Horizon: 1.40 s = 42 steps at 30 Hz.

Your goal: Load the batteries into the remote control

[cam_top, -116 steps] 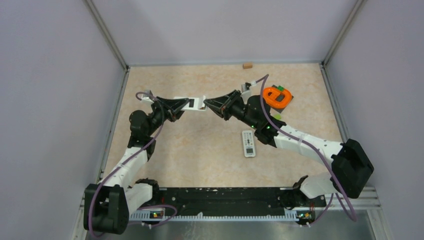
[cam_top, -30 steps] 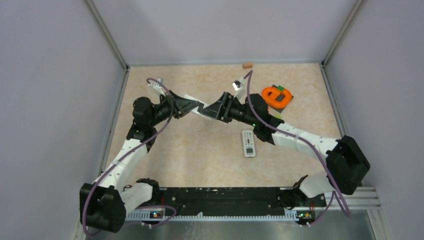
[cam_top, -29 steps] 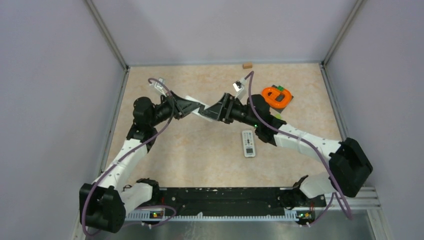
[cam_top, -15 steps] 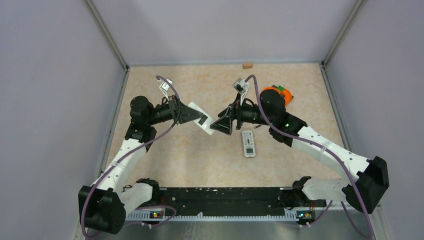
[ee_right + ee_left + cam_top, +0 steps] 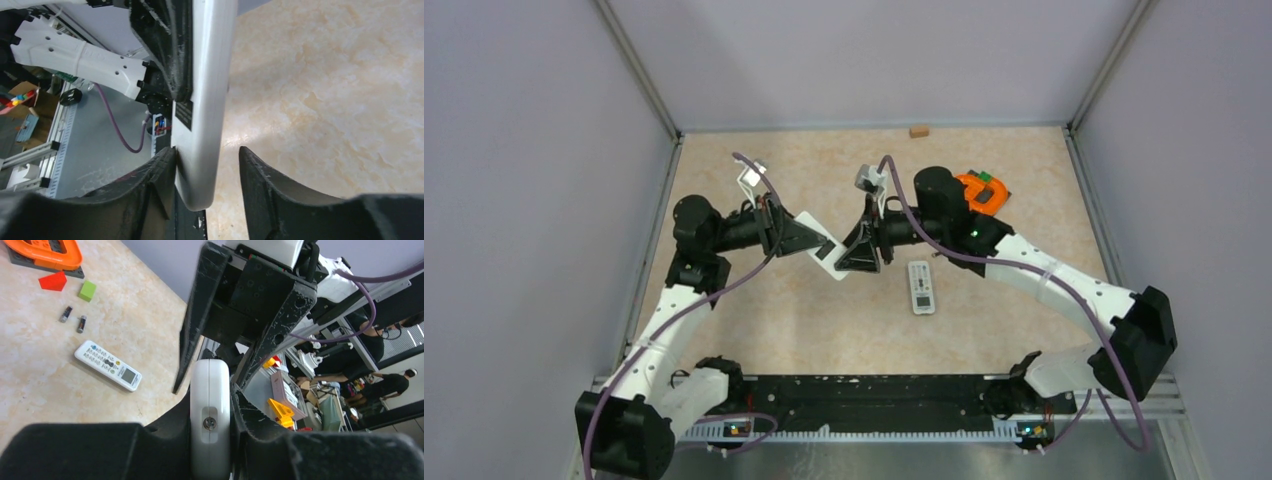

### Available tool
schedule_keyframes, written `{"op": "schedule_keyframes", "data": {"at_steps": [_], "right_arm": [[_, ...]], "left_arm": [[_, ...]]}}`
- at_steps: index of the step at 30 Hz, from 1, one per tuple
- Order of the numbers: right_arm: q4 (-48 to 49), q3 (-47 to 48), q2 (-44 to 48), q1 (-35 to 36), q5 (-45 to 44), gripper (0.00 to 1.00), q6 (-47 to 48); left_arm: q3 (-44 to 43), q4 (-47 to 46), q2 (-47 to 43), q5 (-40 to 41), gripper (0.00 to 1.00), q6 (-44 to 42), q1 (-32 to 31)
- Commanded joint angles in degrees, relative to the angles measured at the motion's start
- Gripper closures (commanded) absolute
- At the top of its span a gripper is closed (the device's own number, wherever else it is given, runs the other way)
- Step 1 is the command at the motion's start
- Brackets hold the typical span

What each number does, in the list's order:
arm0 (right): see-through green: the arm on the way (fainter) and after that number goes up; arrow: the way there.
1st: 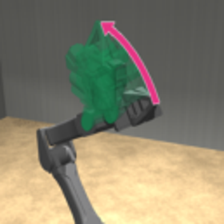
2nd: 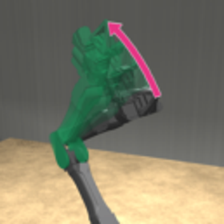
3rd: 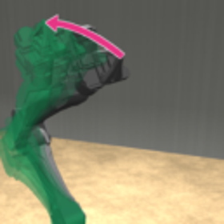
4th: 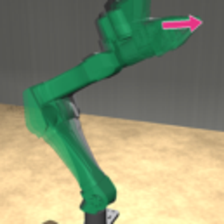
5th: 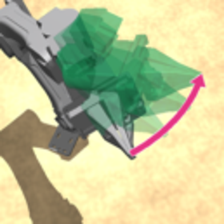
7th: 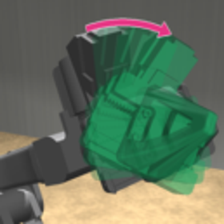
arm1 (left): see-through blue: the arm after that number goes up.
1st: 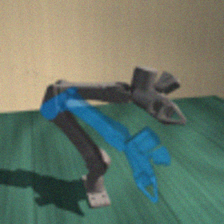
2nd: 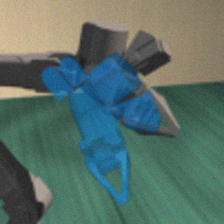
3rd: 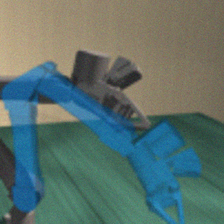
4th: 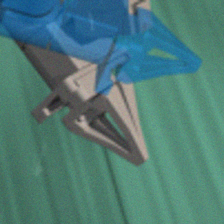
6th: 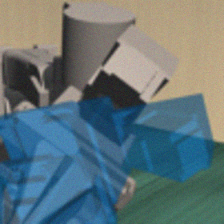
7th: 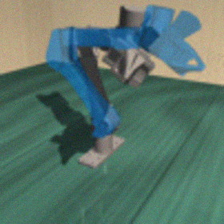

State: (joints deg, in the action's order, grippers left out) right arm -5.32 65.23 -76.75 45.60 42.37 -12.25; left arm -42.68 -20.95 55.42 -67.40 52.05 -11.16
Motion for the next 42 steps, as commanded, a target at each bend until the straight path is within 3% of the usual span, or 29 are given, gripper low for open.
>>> {"op": "schedule_keyframes", "data": {"at_steps": [1, 3, 6, 7, 10, 11, 13, 16, 19, 21, 27, 33, 41, 42], "right_arm": [[2.39, 3.27, -1.48, 0.90, 0.55, 0.58, 1.35], [5.72, 2.25, -1.81, 0.90, 1.33, 0.74, -0.41], [10.67, 0.94, -2.18, 0.96, 3.12, 0.99, -3.43], [11.97, 0.65, -2.21, 0.90, 2.67, 1.00, -4.72], [14.89, -0.38, -1.83, 0.85, -3.46, 1.00, -7.91], [15.09, -0.78, -1.44, 0.76, -6.68, 1.00, -8.60], [15.26, -1.89, -0.30, 0.13, -13.52, 1.00, -10.26], [13.51, -4.11, 1.28, -1.78, -25.71, 1.00, -12.99], [5.17, -2.69, -0.81, -2.36, -40.70, 1.00, -12.16], [-1.39, -0.56, -4.80, -2.32, -50.14, 1.00, -11.03], [-7.27, 6.15, -20.65, -2.32, -69.79, 1.00, -8.81], [-12.21, 17.67, -35.49, -2.03, -76.58, 1.00, -8.92], [-23.76, 32.35, -49.91, -0.87, -82.32, 1.00, -9.24], [-24.37, 33.49, -50.81, -0.87, -82.29, 0.96, -9.28]], "left_arm": [[-1.98, -3.68, -0.77, -2.00, 1.00, 0.03, 0.17], [-1.86, -3.88, -1.25, -1.97, 0.91, 0.05, 0.17], [-2.03, -4.16, -1.91, -0.91, 0.70, 0.02, 0.17], [-2.29, -4.11, -2.16, -0.44, 0.60, -0.11, 0.17], [-2.62, -2.41, -3.23, 2.79, 0.09, -1.74, 0.17], [-2.90, -0.26, -3.79, 4.89, 0.02, -3.42, 0.17], [-4.22, 10.18, -5.36, 11.78, 0.01, -9.72, 0.18], [-7.46, 27.77, -7.88, 32.78, 0.01, -17.32, 0.20], [-8.46, 36.83, -9.91, 52.86, 0.01, -19.27, 0.23], [-8.38, 39.70, -10.80, 59.64, 0.01, -19.53, 0.21], [-7.29, 42.30, -11.87, 63.23, 0.01, -19.48, 0.24], [-6.42, 43.35, -13.26, 62.73, 0.01, -20.66, 0.25], [-9.11, 47.99, -14.68, 69.73, 0.01, -26.16, 0.26], [-9.09, 48.02, -14.91, 69.83, 0.01, -26.61, 0.30]]}}
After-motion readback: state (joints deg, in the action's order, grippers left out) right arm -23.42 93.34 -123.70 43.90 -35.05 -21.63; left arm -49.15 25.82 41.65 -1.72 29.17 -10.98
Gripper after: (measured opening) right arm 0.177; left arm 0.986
